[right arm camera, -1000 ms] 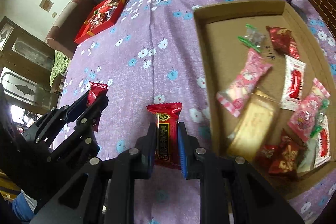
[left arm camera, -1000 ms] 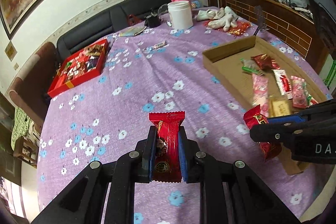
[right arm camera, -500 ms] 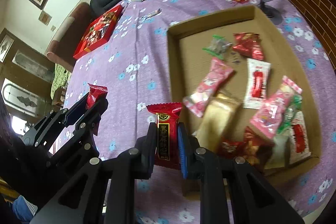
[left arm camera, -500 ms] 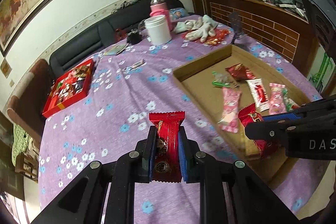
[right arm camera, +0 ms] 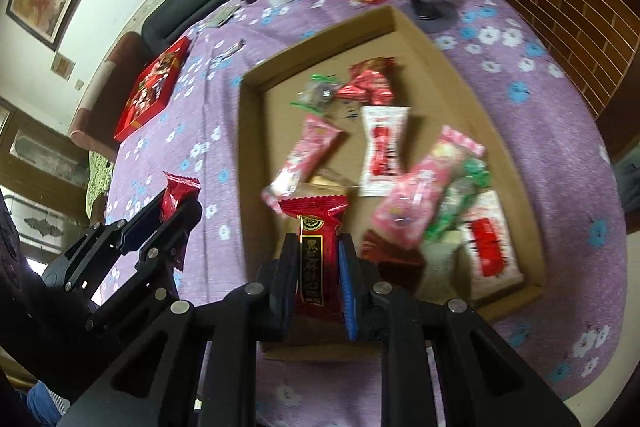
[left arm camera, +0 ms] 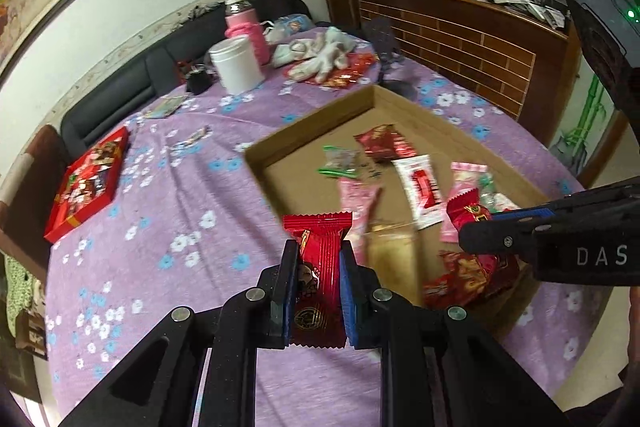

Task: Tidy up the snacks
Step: 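Carry both red candy bars over the tray and open both grippers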

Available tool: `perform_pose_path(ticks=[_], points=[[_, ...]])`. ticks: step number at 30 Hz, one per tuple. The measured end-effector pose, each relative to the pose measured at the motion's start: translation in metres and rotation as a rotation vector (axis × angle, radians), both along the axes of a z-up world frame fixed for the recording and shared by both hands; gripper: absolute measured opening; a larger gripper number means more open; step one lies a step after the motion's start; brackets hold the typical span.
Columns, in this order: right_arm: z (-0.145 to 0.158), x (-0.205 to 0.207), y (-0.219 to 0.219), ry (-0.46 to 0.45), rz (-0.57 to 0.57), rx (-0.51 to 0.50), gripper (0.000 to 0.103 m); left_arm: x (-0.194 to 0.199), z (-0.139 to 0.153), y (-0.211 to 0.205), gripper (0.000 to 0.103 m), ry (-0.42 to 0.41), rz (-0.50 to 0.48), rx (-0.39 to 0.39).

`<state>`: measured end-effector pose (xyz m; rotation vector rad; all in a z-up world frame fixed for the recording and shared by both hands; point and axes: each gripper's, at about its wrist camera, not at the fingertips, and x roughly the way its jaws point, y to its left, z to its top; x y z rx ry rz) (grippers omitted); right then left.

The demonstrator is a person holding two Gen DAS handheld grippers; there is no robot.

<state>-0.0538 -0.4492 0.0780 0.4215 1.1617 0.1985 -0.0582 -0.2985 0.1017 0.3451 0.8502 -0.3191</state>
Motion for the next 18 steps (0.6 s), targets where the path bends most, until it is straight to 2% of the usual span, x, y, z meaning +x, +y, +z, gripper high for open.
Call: perform_pose_path(ticks=[6,18], points=[[-0.006,-0.001,-0.024,0.016,-0.031,-0.008,0.018,0.003,-0.011,-0.026,0.018,0.068,-0.049,-0.044],[-0.033,0.009,-0.041,0.083,-0.029,-0.030,0.018,0.005,-0.045,-0.056,0.018,0.141,-0.104,-0.011]])
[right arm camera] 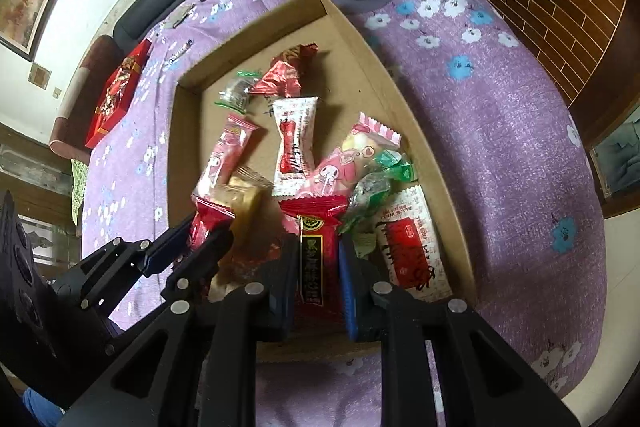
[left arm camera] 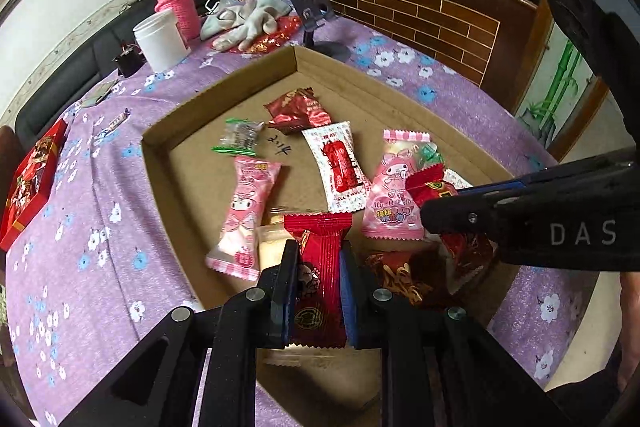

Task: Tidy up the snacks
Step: 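Carry both red candy bars over the tray and open both grippers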

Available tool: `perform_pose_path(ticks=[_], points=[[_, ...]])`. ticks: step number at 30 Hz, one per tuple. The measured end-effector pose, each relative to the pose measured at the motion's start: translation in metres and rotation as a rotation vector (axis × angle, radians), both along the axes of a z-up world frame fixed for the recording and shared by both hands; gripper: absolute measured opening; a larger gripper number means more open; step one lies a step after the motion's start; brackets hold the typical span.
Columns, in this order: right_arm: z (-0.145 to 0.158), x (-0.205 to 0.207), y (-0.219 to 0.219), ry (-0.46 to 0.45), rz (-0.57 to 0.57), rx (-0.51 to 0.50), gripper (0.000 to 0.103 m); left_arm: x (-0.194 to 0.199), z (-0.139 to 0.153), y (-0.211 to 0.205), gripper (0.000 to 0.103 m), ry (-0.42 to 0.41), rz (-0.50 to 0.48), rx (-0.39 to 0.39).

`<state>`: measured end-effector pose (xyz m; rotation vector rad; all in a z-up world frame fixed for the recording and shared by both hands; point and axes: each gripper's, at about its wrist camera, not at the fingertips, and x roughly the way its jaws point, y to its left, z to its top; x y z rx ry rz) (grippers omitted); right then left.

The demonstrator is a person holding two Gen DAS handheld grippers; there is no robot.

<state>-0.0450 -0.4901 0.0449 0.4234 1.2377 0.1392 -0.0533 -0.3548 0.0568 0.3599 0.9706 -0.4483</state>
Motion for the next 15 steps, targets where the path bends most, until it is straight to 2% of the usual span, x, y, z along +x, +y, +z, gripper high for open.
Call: perform_pose_path(ticks=[15], points=[[-0.008,0.015,-0.001,0.015,0.019,-0.015,0.019,0.008,-0.011,-0.009,0.018,-0.028,-0.013,0.033]])
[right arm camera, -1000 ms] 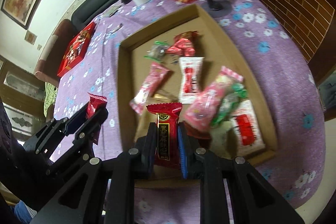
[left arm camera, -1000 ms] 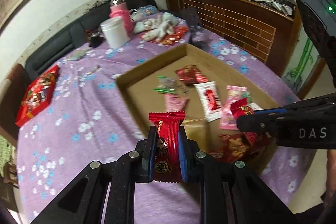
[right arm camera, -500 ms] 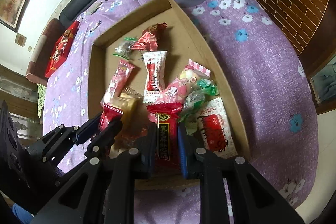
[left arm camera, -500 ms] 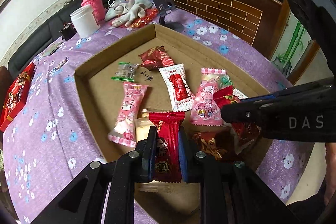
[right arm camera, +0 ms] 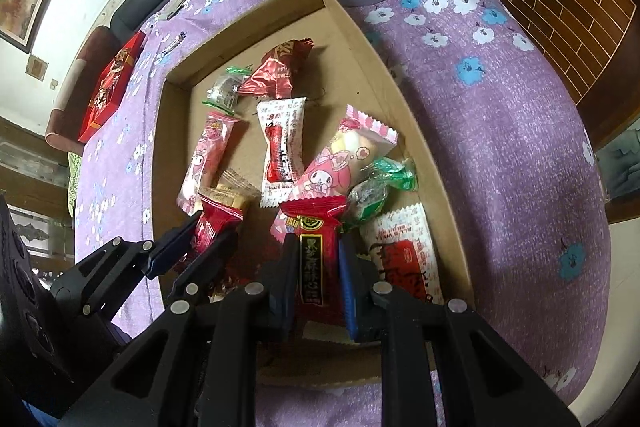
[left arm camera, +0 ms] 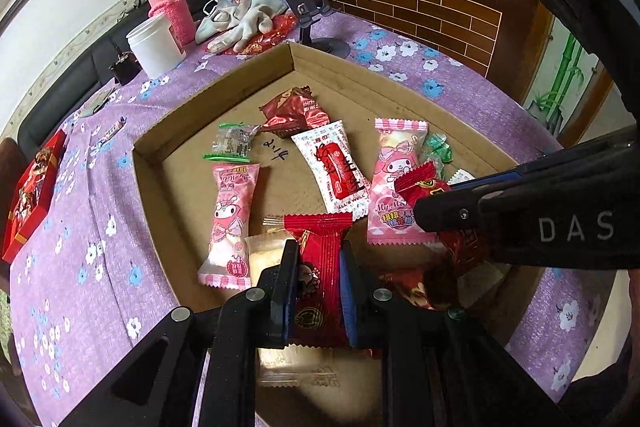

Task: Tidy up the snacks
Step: 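Carry both red candy bars over the tray and open both grippers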

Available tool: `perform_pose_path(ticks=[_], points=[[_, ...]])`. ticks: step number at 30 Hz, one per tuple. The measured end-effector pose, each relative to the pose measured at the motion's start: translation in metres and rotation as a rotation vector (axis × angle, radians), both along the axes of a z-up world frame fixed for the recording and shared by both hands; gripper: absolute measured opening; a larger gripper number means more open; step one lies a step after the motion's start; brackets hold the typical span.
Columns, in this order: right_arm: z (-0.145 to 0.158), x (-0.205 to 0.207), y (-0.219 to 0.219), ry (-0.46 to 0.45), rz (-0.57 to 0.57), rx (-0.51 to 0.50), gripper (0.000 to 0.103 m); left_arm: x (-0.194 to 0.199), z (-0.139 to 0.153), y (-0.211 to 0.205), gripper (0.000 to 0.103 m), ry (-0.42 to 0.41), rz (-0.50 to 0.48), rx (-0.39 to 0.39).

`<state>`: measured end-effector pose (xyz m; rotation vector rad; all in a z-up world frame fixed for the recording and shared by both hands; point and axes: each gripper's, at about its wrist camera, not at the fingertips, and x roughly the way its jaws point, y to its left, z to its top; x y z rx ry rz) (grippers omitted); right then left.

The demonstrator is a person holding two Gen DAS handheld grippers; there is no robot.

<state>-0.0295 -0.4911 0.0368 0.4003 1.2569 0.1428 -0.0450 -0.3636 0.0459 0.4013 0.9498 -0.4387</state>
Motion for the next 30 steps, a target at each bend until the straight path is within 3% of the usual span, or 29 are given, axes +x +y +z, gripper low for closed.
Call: perform_pose_path(ticks=[30], points=[[0.0068,0.0025,0.0000,-0.033,-0.021,-0.045,0.020,0.0022,0.0022,-0.0094,0.020,-0.042,-0.059,0.018]])
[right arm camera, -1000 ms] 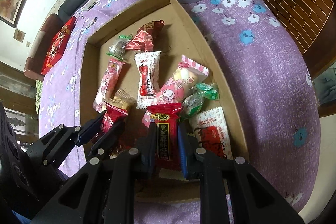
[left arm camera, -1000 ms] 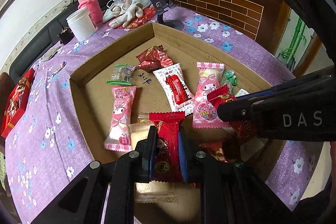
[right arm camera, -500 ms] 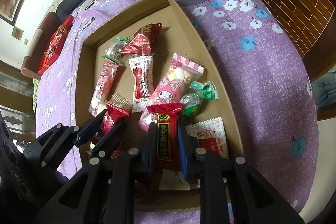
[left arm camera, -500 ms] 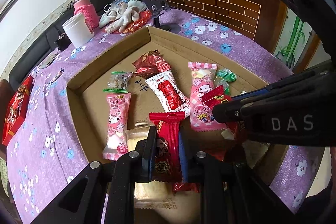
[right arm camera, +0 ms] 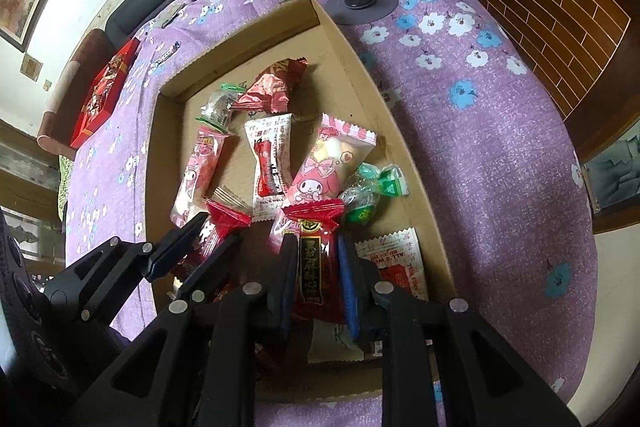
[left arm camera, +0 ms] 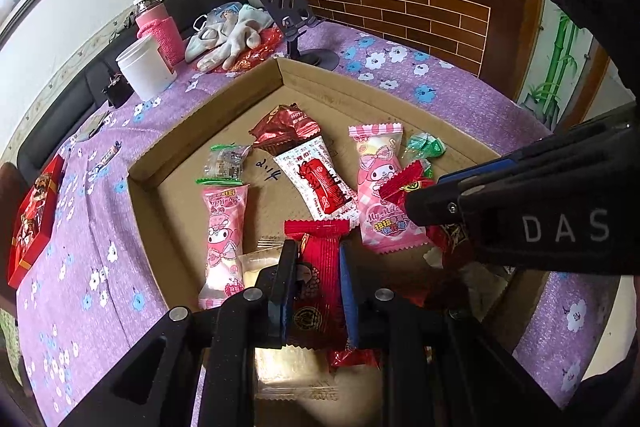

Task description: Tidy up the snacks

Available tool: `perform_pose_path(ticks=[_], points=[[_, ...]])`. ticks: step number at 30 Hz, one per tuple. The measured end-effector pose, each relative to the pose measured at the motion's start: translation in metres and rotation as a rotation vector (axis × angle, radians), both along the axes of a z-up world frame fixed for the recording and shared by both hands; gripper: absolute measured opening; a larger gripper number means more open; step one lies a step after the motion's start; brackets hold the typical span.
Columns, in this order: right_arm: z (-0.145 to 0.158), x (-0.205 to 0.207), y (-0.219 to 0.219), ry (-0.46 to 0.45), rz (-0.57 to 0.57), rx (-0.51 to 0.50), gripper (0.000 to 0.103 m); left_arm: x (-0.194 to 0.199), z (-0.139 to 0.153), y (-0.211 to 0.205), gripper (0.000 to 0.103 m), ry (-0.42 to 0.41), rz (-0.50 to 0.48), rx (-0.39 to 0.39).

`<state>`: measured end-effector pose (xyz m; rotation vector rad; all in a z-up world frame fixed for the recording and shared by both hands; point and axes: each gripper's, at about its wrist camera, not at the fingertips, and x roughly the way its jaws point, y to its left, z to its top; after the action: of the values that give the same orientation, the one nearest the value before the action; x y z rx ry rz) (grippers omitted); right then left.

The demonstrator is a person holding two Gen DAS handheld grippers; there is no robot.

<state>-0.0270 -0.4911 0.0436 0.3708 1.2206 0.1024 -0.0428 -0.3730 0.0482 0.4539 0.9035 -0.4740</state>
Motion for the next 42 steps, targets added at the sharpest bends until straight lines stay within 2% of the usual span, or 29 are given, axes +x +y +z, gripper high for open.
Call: perform_pose_path(ticks=[2,5,12,17,24,33,36,40,42], points=[[0.001,-0.002,0.000,-0.002,-0.007,0.000,0.021,-0.002,0.001,0.000,0.022,-0.006,-0.006,-0.002],[0.003,-0.004,-0.001,-0.007,-0.022,-0.005,0.028,-0.004,0.004,0.000,0.027,-0.018,-0.015,-0.004],[0.011,-0.013,0.000,-0.022,-0.049,-0.018,0.029,-0.008,0.010,0.002,0.029,-0.031,-0.033,-0.013],[0.015,-0.019,-0.001,-0.033,-0.075,-0.025,0.033,-0.012,0.016,0.005,0.043,-0.048,-0.043,-0.024],[0.022,-0.029,0.003,-0.051,-0.109,-0.042,0.036,-0.018,0.022,0.010,0.044,-0.068,-0.065,-0.030],[0.029,-0.042,0.011,-0.063,-0.152,-0.055,0.038,-0.024,0.032,0.024,0.071,-0.096,-0.065,-0.034],[0.031,-0.046,0.014,-0.071,-0.167,-0.067,0.048,-0.025,0.035,0.031,0.077,-0.101,-0.055,-0.031],[0.036,-0.051,0.019,-0.086,-0.183,-0.091,0.054,-0.024,0.040,0.043,0.091,-0.100,-0.032,-0.034],[0.038,-0.055,0.021,-0.095,-0.193,-0.097,0.060,-0.024,0.043,0.050,0.093,-0.103,-0.016,-0.031]])
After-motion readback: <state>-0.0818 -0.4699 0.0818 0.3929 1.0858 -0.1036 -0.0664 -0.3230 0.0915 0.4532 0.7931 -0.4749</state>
